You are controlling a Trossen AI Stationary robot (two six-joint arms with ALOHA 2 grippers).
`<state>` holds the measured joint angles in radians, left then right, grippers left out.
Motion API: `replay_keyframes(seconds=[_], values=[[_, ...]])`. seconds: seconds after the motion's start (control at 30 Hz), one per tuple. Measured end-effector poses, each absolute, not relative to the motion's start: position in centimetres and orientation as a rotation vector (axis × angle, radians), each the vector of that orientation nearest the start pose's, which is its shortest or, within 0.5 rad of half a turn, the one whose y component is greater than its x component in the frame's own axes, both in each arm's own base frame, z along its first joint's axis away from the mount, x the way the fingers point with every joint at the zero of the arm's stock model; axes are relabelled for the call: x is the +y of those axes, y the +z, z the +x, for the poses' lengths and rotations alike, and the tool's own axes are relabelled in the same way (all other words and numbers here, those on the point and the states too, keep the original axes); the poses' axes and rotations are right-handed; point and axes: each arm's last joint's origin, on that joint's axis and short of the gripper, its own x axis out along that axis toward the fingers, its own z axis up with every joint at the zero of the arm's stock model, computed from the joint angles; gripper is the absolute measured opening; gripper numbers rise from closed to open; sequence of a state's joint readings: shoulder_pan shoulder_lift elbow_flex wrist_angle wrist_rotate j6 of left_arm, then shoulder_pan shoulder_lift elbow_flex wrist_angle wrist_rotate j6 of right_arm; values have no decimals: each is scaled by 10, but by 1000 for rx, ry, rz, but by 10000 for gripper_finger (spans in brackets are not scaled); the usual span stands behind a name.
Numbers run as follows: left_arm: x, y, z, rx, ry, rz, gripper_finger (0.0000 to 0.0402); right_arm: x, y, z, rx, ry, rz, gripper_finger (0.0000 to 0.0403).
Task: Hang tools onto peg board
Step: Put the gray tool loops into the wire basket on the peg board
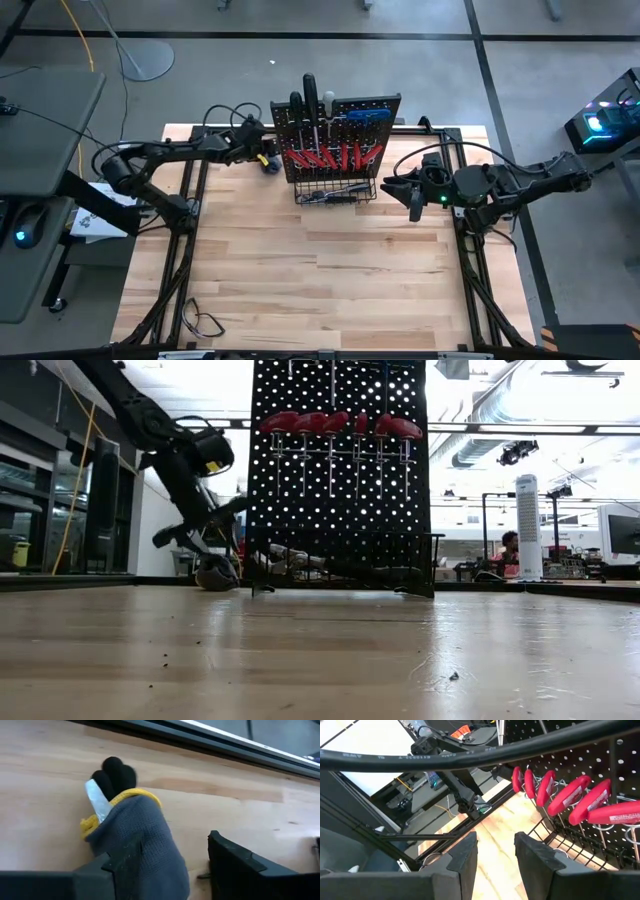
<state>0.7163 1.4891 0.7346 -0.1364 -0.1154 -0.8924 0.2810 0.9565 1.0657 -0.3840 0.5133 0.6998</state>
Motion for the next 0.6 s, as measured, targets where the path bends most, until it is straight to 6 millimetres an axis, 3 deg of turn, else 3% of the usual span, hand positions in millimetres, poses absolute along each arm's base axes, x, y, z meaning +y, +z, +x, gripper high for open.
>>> replay_keyframes(seconds=[0.33,0.6], values=[[182,158,200,496,1356,-1117,220,40,378,190,187,-317,574,124],[172,126,210,695,1343,-1191,219,40,375,189,212,-326,562,124]])
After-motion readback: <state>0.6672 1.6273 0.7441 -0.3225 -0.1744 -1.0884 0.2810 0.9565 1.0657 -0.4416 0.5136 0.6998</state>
